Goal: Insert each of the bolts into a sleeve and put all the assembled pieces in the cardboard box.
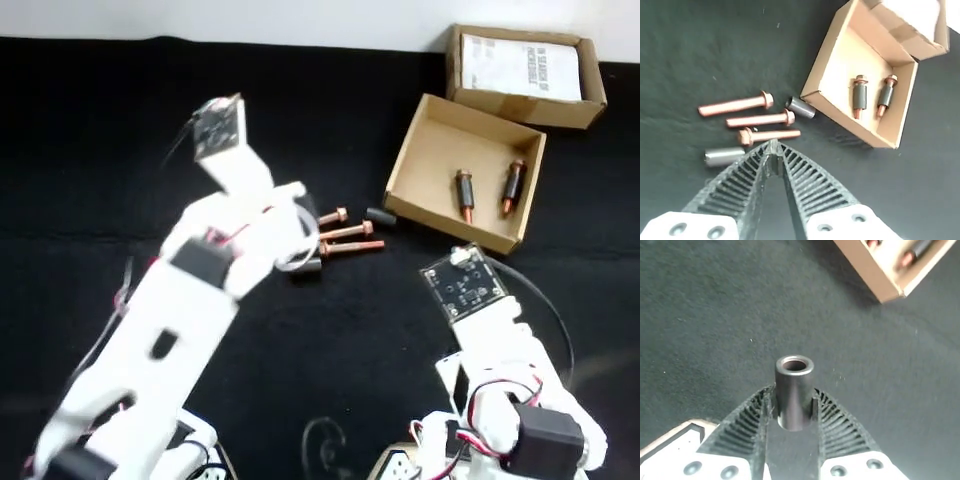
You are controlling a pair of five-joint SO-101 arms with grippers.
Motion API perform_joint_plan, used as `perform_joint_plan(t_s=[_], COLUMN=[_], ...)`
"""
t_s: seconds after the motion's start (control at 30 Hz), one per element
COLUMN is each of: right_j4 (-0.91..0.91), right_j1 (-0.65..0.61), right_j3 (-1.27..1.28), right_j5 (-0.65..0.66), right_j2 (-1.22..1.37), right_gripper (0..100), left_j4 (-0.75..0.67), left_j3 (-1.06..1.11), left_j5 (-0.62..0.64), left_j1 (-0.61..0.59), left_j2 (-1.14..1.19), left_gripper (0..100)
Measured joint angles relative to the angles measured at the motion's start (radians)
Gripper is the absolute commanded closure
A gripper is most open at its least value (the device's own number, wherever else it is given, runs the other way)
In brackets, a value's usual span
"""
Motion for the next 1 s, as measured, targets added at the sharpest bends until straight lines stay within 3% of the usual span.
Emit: perform_joint_plan(t_s=[0.2, 0.43, 0.77, 1.0], right_j4=[0.000, 0.000, 0.000, 0.000], right_j1=[0.028, 0.028, 0.028, 0.028], right_j3=[0.015, 0.015, 0.015, 0.015], right_j5=[0.000, 0.000, 0.000, -0.031], right_j2=[-0.003, -0.003, -0.003, -0.003], right_gripper=[99.2, 99.2, 99.2, 99.2], left_j4=[-0.002, -0.006, 0.074, 0.341], left_j3=[-0.180, -0.408, -0.589, -0.703], left_j5=[0.233, 0.391, 0.428, 0.428], left_j1=[0.006, 0.002, 0.000, 0.002], left_j2=[0.423, 0.859, 0.976, 0.984], left_gripper=[99, 99, 99, 99])
